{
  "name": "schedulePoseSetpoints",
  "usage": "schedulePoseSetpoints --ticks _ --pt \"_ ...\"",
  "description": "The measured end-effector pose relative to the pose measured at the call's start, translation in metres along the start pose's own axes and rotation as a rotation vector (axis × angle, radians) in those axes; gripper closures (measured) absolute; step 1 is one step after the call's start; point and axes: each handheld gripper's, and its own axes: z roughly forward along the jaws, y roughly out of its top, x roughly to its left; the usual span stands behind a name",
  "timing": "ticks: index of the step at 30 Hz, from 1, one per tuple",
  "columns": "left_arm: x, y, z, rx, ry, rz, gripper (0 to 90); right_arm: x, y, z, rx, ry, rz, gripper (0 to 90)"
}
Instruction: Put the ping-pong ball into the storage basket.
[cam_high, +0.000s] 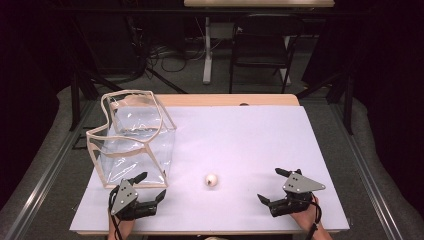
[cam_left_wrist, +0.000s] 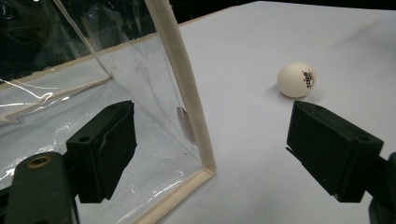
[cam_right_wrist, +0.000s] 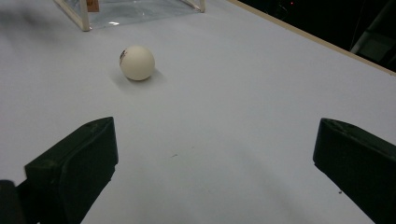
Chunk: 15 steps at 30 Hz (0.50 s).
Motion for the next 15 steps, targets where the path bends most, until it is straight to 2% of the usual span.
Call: schedulePoseSetpoints --ticks 15 --pt "-0.0024 0.0004 0.0041 -0.002 -0.019 0.002 16.1 0.0021 0.002 0.0055 0.03 0.022 0.004 0.0"
